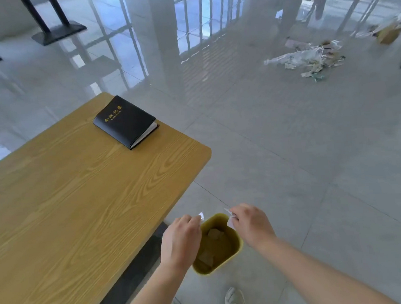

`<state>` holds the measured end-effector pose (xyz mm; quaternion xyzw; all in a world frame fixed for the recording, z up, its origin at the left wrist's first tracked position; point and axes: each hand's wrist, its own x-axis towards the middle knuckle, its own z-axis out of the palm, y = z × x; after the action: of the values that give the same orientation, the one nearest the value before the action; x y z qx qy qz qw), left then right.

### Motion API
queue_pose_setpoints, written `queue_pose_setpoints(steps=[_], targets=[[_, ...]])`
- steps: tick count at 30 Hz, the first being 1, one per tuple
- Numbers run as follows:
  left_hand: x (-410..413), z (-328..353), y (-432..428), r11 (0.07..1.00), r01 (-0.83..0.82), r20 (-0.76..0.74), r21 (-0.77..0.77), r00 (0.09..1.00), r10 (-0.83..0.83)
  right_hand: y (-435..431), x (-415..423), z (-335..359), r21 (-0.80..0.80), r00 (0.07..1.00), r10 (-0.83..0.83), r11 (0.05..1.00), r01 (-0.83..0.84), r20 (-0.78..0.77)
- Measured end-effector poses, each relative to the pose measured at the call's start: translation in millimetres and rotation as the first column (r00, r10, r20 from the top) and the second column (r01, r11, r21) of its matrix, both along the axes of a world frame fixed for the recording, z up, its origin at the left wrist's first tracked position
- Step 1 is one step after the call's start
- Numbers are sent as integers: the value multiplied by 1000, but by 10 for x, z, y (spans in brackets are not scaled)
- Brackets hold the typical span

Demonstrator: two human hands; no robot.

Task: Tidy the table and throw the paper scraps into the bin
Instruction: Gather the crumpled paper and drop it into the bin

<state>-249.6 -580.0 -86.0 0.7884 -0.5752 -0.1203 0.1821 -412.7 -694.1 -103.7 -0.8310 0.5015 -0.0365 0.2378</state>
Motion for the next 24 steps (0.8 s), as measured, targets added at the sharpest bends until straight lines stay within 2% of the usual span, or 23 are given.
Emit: queue_pose_setpoints(steps=[3,9,12,15,19,24], targets=[[-35,-262,109,997,29,-14,68,999,-28,111,-31,-261,110,997,30,994,-22,-70],[-48,-768,262,983,47,-87,176,996,-31,234,-56,-773,213,996,6,977,14,-93],[6,-1082,197,975,28,-59,220,998,-16,231,-63,-1131,255,995,-62,964,79,-74],[-23,-1436,151,954,100,-32,284,995,-95,242,-81,-1565,308,988,-104,942,134,-111],[-36,-2092,53,937,160,4,311,985,-170,170,-73,-2213,355,987,-138,922,157,-77],[-42,-2782,-39,934,122,7,336,991,-132,81,-90,-2823,398,986,-124,903,161,-115]])
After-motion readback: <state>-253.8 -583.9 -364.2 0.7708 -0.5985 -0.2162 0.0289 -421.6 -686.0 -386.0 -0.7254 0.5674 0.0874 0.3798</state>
